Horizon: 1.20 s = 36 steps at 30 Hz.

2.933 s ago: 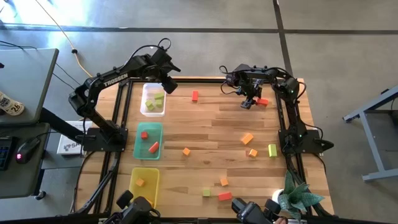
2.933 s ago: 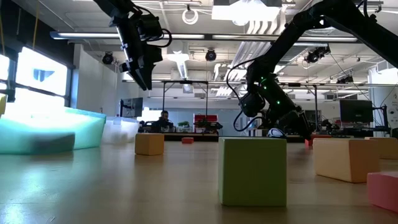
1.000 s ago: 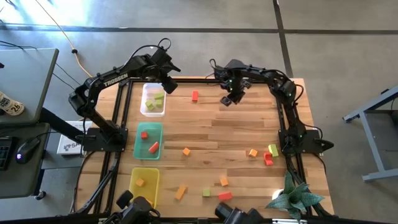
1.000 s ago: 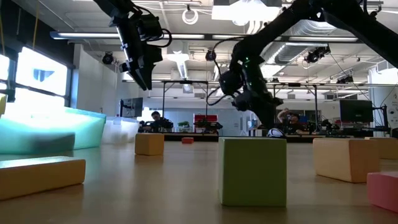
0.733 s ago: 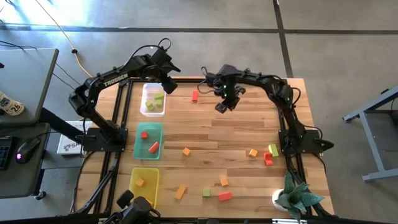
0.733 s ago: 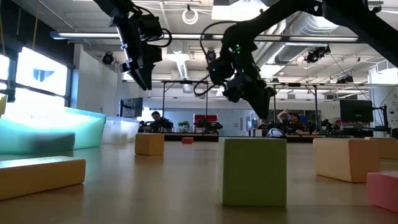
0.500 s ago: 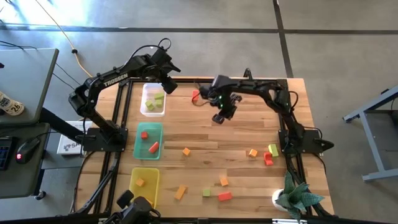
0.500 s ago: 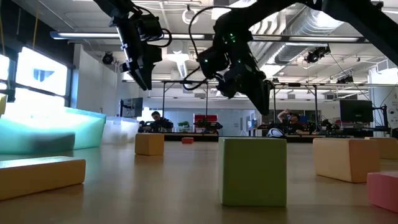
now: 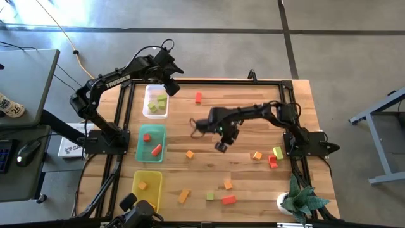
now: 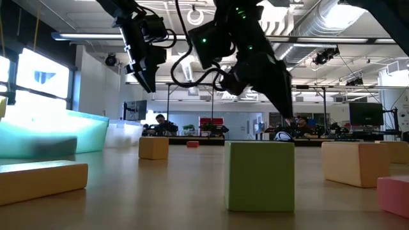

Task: Sort & place blocks by color
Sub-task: Put the yellow cube block into the yellow bin

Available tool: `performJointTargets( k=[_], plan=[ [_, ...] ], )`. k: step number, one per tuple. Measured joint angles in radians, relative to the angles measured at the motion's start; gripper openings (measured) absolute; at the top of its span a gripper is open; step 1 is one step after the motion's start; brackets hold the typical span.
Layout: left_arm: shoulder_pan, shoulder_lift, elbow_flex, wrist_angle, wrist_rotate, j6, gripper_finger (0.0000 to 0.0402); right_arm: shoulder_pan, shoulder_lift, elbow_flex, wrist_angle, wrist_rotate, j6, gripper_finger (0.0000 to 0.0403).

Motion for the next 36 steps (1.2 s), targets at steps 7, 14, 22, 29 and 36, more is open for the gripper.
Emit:
performJointTargets(
  k=[7, 14, 22, 29, 36],
  plan=[
    [0.000, 0.000, 0.000, 0.000, 0.000, 0.000, 0.0143, 0.097, 0.000, -0.072, 0.012, -0.030, 0.134, 0.0061],
    [0.000, 0.000, 0.000, 0.000, 0.000, 0.000, 0.0143, 0.153, -0.059, -0.159, 0.111, -0.051, 0.251, 0.0061],
    [-0.001, 0.000, 0.000, 0.000, 0.003, -0.010, 0.0143, 0.194, -0.286, -0.396, 0.290, -0.086, 0.465, 0.0061],
    [-0.001, 0.000, 0.000, 0.000, 0.003, -0.061, 0.0143, 0.261, -0.439, -0.514, 0.531, -0.079, 0.766, 0.0061],
    [-0.005, 0.000, 0.000, -0.001, 0.003, -0.088, 0.0143, 0.315, -0.455, -0.519, 0.448, 0.045, 0.838, 0.0080]
  ],
)
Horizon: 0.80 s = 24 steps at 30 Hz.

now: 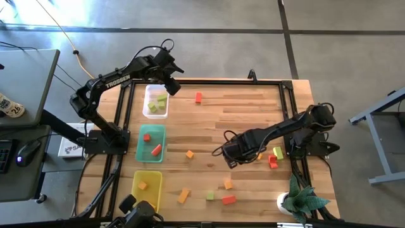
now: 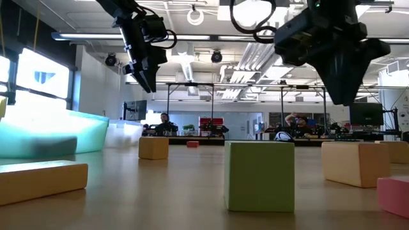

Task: Sort & place blocks by color
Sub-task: Put the yellow cube block into the yellow bin

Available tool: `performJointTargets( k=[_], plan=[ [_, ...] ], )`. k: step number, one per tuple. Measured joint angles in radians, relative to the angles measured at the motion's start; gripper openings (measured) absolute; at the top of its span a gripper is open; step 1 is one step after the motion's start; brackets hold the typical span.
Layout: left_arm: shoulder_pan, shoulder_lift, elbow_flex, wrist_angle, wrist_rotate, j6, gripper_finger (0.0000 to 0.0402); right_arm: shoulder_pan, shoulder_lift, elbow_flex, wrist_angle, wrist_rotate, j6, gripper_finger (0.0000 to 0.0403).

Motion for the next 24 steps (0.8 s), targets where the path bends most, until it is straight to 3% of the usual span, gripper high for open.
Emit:
performJointTargets(
  k=[13, 20, 24],
  plan=[
    [-0.025, 0.000, 0.000, -0.003, 0.001, -0.026, 0.0143, 0.010, 0.000, 0.000, -0.181, 0.084, 0.034, 0.0206],
    [-0.024, 0.000, 0.000, -0.003, 0.001, -0.025, 0.0143, 0.009, -0.001, -0.024, -0.215, 0.104, 0.034, 0.0222],
    [-0.024, 0.000, 0.000, -0.002, 0.001, -0.025, 0.0143, 0.012, -0.002, -0.110, -0.167, 0.032, -0.016, 0.0222]
  ],
)
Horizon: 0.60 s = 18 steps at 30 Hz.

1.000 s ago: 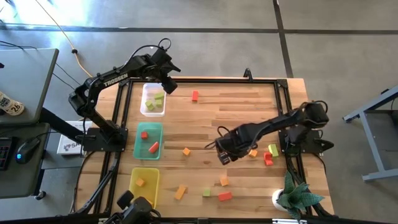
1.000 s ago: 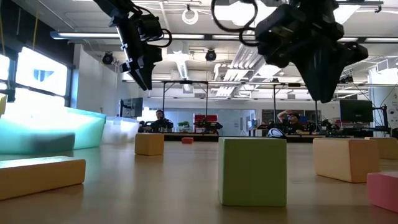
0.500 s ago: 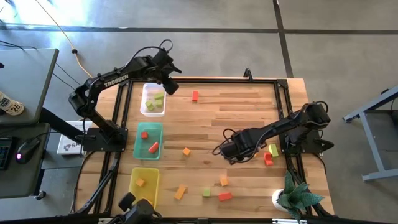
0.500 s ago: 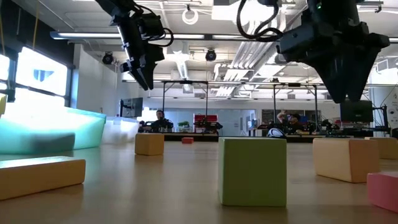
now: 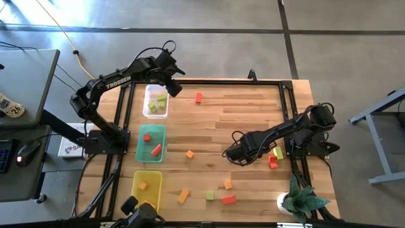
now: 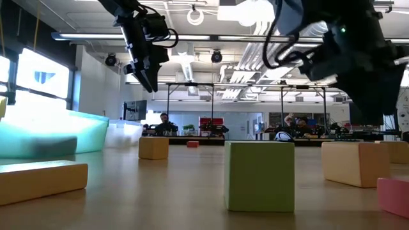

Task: Sort & place blocks by color
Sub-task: Put the yellow cube block into the yellow bin

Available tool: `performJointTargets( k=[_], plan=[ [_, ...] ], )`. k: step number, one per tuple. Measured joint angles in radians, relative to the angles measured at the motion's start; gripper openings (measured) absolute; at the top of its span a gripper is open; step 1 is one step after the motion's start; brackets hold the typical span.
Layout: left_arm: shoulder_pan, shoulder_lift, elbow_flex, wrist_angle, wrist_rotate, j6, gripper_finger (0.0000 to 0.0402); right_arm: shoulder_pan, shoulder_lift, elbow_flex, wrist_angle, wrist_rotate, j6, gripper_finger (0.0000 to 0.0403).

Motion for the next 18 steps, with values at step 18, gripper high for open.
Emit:
performJointTargets(
  k=[18],
  plan=[
    [0.000, 0.000, 0.000, 0.000, 0.004, 0.000, 0.0143, -0.011, -0.001, -0.183, 0.170, -0.049, -0.215, 0.0222]
  ],
)
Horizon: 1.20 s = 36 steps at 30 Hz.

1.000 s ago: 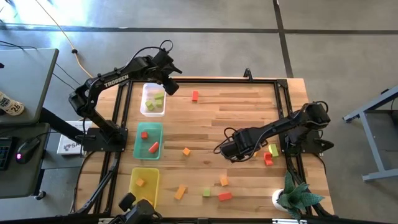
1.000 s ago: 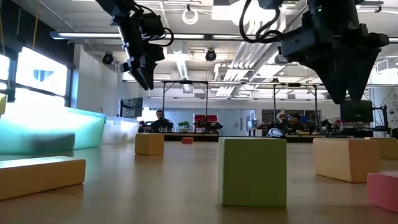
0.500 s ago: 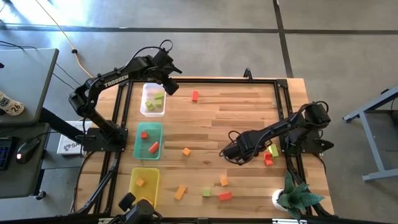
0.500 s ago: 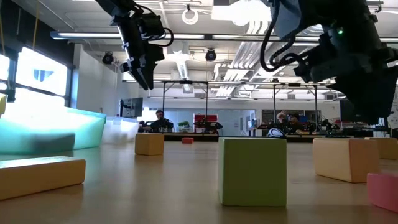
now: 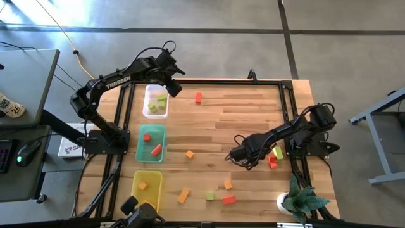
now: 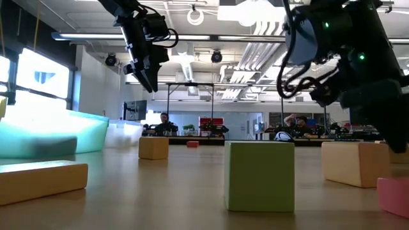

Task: Sort & place blocks by color
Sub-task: Put the yellow cube block into the yellow bin

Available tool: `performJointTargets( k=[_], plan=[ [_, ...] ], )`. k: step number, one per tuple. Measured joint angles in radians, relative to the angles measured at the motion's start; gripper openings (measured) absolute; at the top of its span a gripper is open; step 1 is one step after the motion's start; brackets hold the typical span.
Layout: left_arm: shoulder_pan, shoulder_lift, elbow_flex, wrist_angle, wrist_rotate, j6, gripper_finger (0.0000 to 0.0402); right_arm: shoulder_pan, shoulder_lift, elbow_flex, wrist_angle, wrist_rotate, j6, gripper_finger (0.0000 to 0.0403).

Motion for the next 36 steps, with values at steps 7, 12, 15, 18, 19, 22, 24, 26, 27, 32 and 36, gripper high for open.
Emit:
performJointTargets(
  k=[7, 12, 15, 18, 19, 22, 24, 26, 27, 32, 36],
  plan=[
    [0.000, 0.000, 0.000, 0.000, 0.000, 0.000, 0.0143, 0.000, 0.000, -0.073, 0.073, -0.009, -0.031, 0.0222],
    [0.000, 0.000, 0.000, 0.000, 0.000, 0.000, 0.0143, -0.003, -0.002, -0.079, 0.098, -0.007, -0.033, 0.0222],
    [0.000, 0.000, 0.000, 0.000, 0.000, 0.000, 0.0143, -0.011, -0.002, -0.079, 0.096, 0.003, -0.056, 0.0222],
    [0.000, 0.000, 0.000, 0.000, 0.000, 0.000, 0.0143, -0.029, -0.001, -0.078, 0.096, 0.006, -0.131, 0.0222],
    [0.000, 0.000, 0.000, 0.000, 0.000, 0.000, 0.0143, -0.035, -0.001, -0.078, 0.096, 0.007, -0.159, 0.0222],
    [0.000, 0.000, 0.000, 0.000, 0.000, 0.000, 0.0143, -0.055, 0.000, -0.078, 0.096, 0.011, -0.239, 0.0222],
    [0.000, 0.000, 0.000, 0.000, 0.000, 0.000, 0.0143, -0.067, 0.000, -0.078, 0.095, 0.015, -0.275, 0.0222],
    [0.000, 0.000, 0.000, 0.000, 0.000, 0.000, 0.0143, -0.074, 0.000, -0.078, 0.099, 0.018, -0.306, 0.0222],
    [0.000, 0.000, 0.000, 0.000, 0.000, 0.000, 0.0143, -0.076, 0.000, -0.079, 0.103, 0.018, -0.325, 0.0222],
    [0.000, 0.000, 0.000, 0.000, 0.000, 0.001, 0.0143, -0.077, 0.000, -0.079, 0.109, 0.009, -0.345, 0.0208],
    [0.000, 0.000, 0.000, 0.000, 0.000, 0.001, 0.0143, -0.080, 0.001, -0.080, 0.121, -0.019, -0.343, 0.0156]
  ],
)
